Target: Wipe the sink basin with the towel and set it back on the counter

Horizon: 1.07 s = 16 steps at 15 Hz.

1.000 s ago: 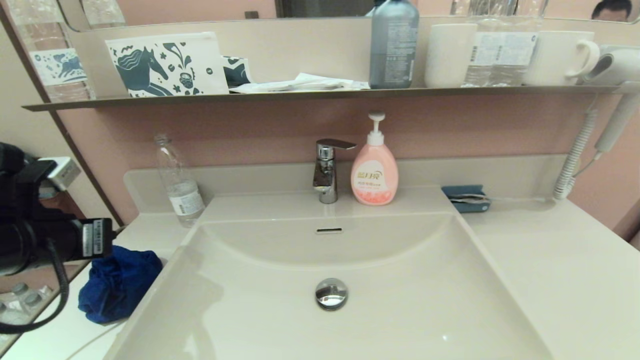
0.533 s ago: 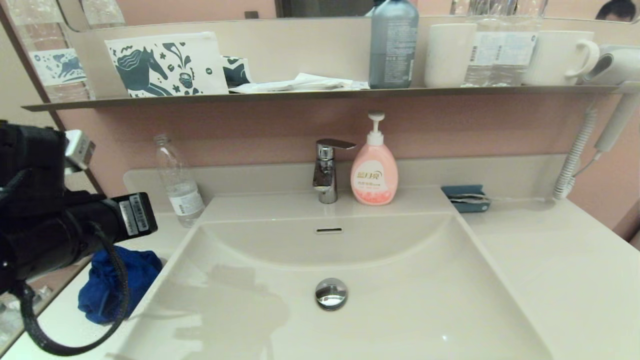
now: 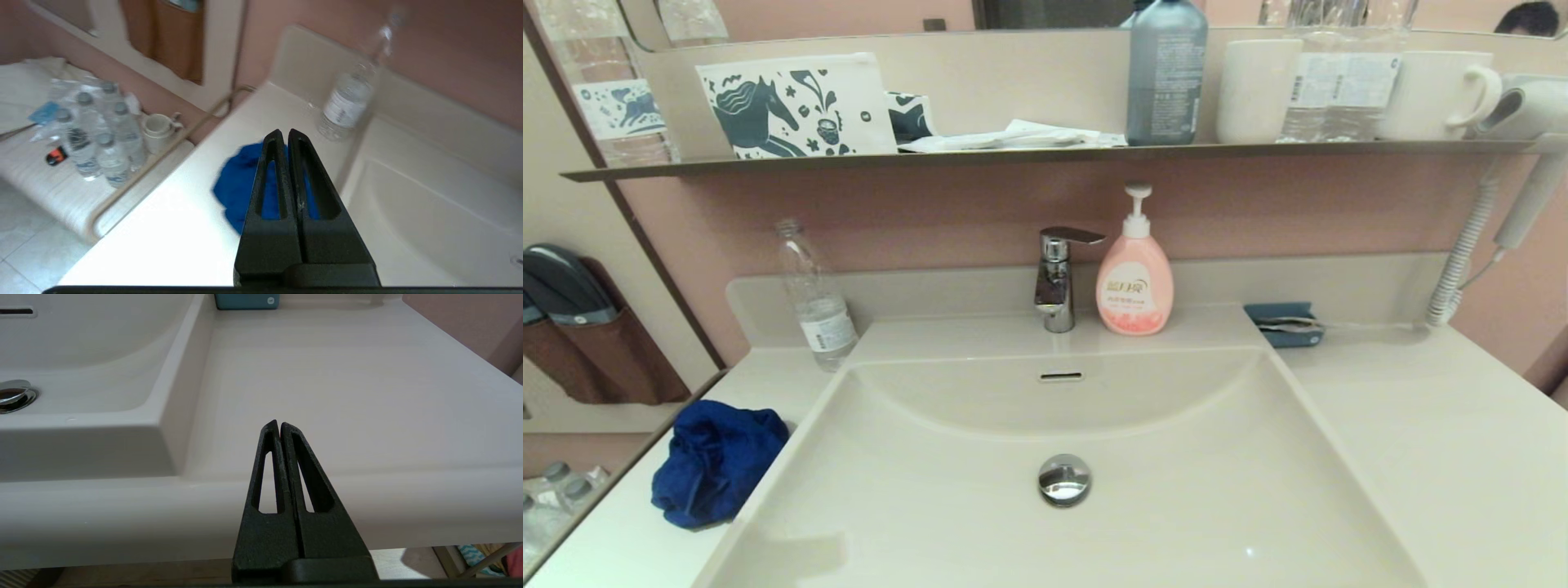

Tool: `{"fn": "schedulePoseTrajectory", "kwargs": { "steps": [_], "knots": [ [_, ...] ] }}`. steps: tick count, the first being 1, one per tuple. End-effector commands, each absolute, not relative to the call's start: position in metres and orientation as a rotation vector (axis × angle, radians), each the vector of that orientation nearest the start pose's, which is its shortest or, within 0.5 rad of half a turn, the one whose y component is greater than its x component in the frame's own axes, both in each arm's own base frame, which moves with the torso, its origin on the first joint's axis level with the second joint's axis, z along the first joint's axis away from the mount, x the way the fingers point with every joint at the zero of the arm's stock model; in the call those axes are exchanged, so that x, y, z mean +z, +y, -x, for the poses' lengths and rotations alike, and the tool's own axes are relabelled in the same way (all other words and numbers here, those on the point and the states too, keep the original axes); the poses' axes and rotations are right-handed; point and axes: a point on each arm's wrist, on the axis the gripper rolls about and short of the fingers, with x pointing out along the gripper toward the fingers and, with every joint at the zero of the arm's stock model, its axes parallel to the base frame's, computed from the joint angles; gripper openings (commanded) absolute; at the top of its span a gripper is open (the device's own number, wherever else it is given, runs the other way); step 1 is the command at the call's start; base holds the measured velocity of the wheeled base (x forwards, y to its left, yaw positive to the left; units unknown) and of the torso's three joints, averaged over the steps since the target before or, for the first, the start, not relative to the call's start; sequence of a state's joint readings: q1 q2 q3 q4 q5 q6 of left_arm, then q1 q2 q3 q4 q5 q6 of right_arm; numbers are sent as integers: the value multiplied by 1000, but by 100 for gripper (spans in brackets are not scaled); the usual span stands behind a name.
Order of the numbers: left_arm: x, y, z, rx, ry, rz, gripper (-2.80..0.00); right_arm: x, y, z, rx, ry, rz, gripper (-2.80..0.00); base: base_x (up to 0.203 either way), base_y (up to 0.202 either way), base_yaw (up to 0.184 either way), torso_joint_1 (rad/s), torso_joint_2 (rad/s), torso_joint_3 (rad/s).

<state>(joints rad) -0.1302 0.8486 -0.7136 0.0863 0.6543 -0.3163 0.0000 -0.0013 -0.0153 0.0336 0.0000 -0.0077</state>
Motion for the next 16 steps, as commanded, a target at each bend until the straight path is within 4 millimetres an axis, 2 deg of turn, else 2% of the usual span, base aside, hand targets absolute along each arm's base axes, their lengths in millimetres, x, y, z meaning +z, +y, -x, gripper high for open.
{"fn": "schedulePoseTrajectory", "kwargs": {
  "steps": [1,4,9,11,14,16],
  "knots": [
    [252,13,-24,616,-16,278,-280,76,0,24,0,18,8,-280,0,0,0,0,0,0],
    [232,14,2,669,-32,281,-280,76,0,24,0,18,8,-280,0,0,0,0,0,0],
    [199,12,36,602,-41,225,-280,76,0,24,0,18,8,-280,0,0,0,0,0,0],
    [194,11,39,553,-39,219,-280,76,0,24,0,18,8,-280,0,0,0,0,0,0],
    [188,8,59,396,-114,173,-280,76,0,24,0,18,8,-280,0,0,0,0,0,0],
    [177,6,64,321,-124,118,-280,76,0,24,0,18,8,-280,0,0,0,0,0,0]
  ]
}}
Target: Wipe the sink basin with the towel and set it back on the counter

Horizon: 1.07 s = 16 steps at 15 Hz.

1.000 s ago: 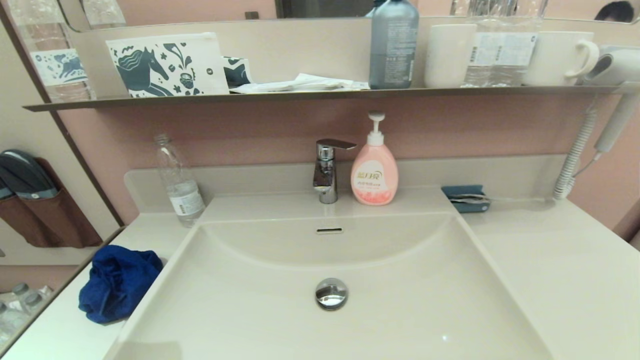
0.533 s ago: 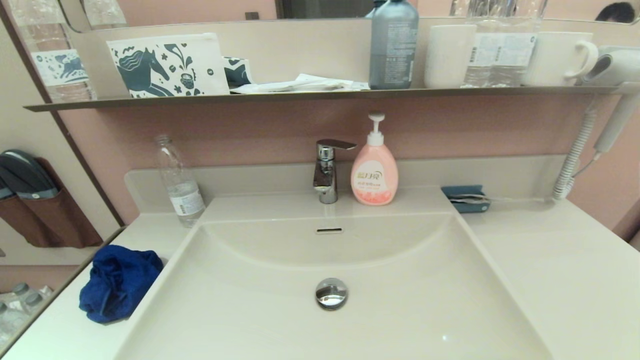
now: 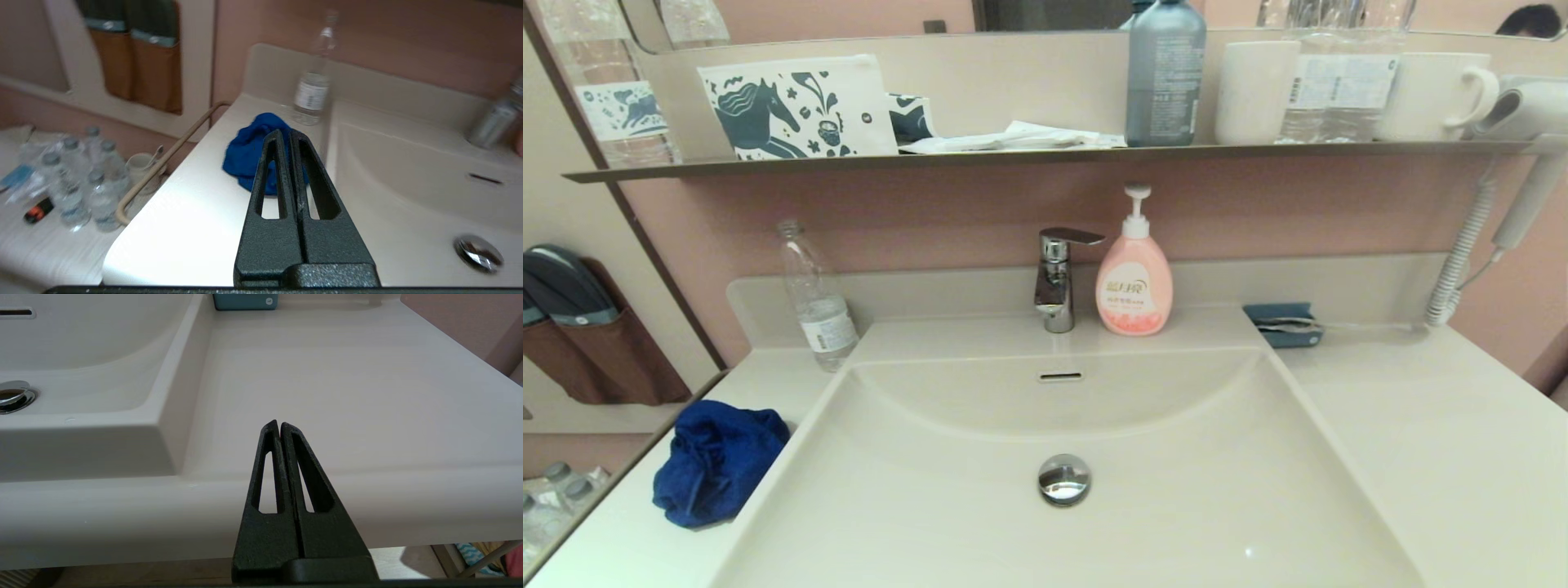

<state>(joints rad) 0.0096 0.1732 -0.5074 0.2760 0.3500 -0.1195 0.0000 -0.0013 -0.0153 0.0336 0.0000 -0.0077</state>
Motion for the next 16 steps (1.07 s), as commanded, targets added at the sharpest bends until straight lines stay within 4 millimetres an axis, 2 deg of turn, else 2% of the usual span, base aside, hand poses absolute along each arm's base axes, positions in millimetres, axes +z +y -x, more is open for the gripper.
{"fn": "schedulePoseTrajectory", "kwargs": {
  "steps": [1,5,9,14,16],
  "knots": [
    [173,6,64,290,-118,111,-280,76,0,24,0,18,8,-280,0,0,0,0,0,0],
    [147,1,63,58,-107,55,-280,76,0,24,0,18,8,-280,0,0,0,0,0,0],
    [125,1,51,40,-27,-106,-280,76,0,24,0,18,8,-280,0,0,0,0,0,0],
    [89,1,26,42,-63,-115,-280,76,0,24,0,18,8,-280,0,0,0,0,0,0],
    [86,0,24,29,-70,-114,-280,76,0,24,0,18,8,-280,0,0,0,0,0,0]
  ]
}}
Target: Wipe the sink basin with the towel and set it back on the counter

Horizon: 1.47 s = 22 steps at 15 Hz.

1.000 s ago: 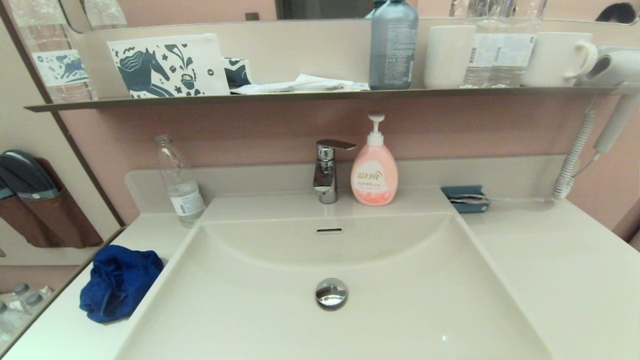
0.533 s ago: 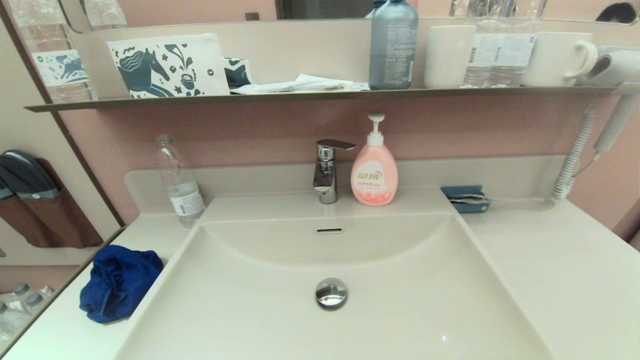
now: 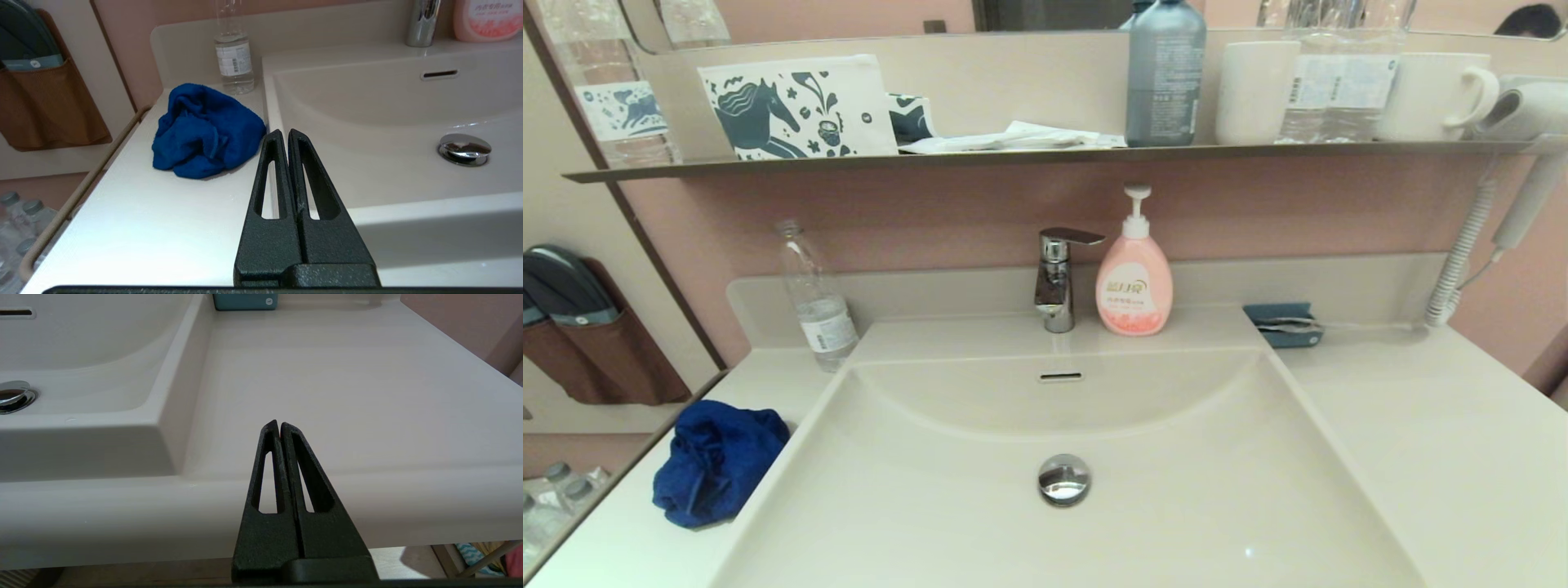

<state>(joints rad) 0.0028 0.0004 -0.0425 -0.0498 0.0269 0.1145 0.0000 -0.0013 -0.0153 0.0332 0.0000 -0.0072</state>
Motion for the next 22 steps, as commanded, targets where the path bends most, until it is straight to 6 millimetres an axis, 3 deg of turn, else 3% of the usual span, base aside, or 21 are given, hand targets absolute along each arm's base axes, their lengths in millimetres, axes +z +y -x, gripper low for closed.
{"fn": "schedulePoseTrajectory", "kwargs": {
  "steps": [1,22],
  "knots": [
    [85,0,24,10,-68,-116,-280,76,0,24,0,18,8,-280,0,0,0,0,0,0],
    [78,-1,23,-22,-26,-89,-280,76,0,24,0,18,6,-280,0,0,0,0,0,0]
  ]
}}
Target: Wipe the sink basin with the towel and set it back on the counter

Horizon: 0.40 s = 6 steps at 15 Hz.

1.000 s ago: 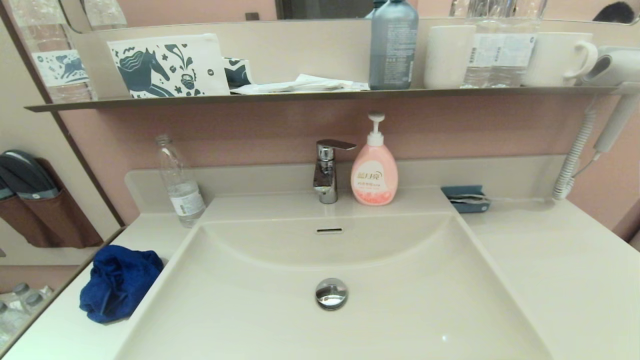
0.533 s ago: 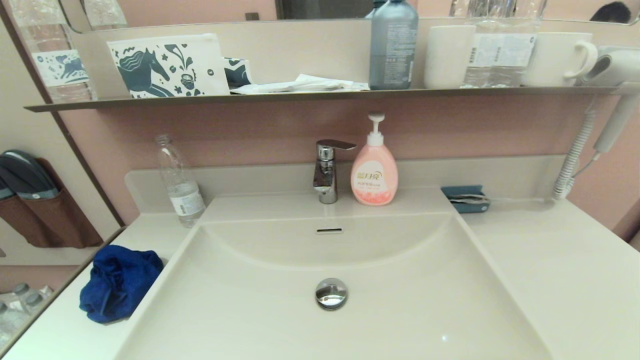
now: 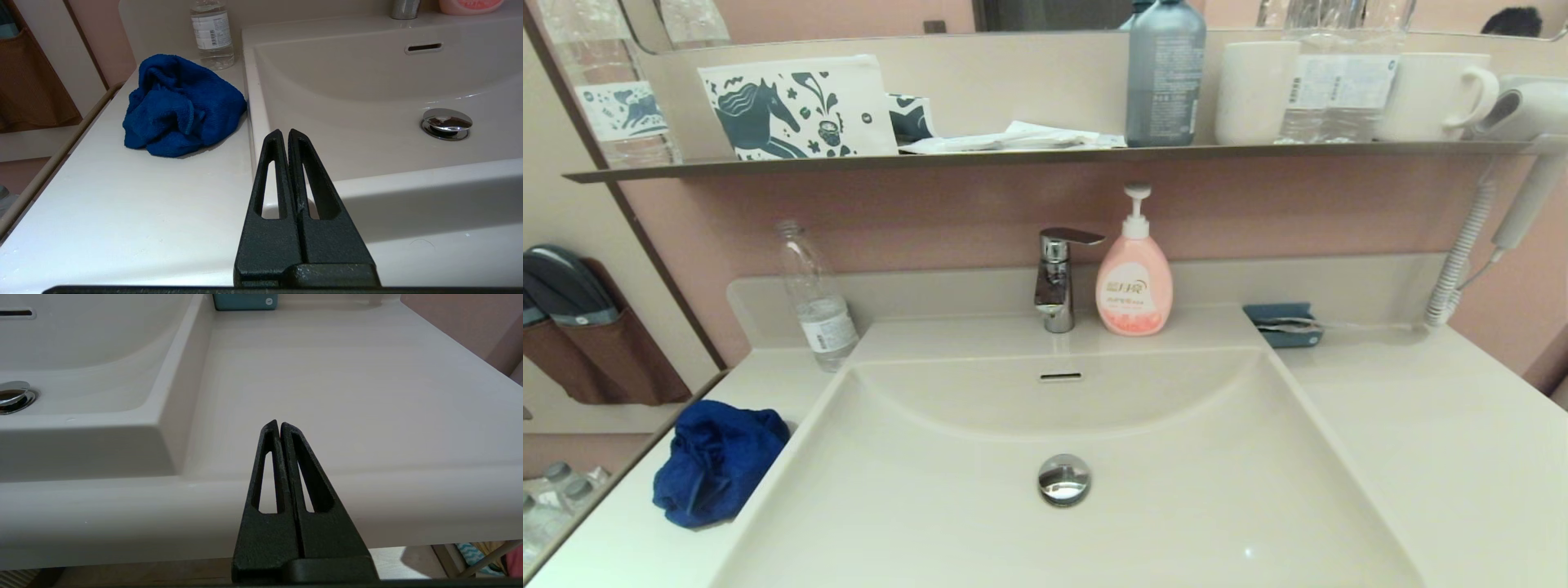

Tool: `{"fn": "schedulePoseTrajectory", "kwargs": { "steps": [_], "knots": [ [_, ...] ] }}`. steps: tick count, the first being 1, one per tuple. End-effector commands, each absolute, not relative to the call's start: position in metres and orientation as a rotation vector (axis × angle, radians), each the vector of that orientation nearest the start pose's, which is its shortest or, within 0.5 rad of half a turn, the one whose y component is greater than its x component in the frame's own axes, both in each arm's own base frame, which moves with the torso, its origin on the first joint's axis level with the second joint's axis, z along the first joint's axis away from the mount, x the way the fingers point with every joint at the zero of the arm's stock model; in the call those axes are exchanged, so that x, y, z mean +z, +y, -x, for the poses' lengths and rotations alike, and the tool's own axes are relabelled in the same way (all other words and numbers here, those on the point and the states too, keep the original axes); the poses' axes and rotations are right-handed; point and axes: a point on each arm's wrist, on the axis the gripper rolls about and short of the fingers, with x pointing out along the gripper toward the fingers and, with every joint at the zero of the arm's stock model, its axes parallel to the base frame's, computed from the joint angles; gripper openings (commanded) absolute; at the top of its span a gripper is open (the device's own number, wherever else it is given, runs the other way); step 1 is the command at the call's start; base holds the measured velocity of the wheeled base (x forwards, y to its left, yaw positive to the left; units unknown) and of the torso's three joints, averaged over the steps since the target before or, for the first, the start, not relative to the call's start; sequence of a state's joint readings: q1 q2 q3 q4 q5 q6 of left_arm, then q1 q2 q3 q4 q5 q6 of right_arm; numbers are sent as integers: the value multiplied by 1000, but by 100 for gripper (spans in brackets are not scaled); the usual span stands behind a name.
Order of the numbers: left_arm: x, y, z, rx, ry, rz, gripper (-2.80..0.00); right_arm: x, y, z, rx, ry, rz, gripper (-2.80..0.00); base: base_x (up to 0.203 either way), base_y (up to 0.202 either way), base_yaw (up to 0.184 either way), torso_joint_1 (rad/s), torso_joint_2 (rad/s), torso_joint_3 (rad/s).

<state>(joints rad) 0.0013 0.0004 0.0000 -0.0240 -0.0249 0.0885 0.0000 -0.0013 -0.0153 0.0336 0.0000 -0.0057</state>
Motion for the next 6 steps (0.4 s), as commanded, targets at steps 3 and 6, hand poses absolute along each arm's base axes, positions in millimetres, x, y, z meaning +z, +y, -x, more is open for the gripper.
{"fn": "schedulePoseTrajectory", "kwargs": {
  "steps": [3,6],
  "knots": [
    [78,-1,23,-22,-26,-89,-280,76,0,24,0,18,8,-280,0,0,0,0,0,0],
    [78,-1,23,-22,-26,-89,-280,76,0,24,0,18,8,-280,0,0,0,0,0,0]
  ]
}}
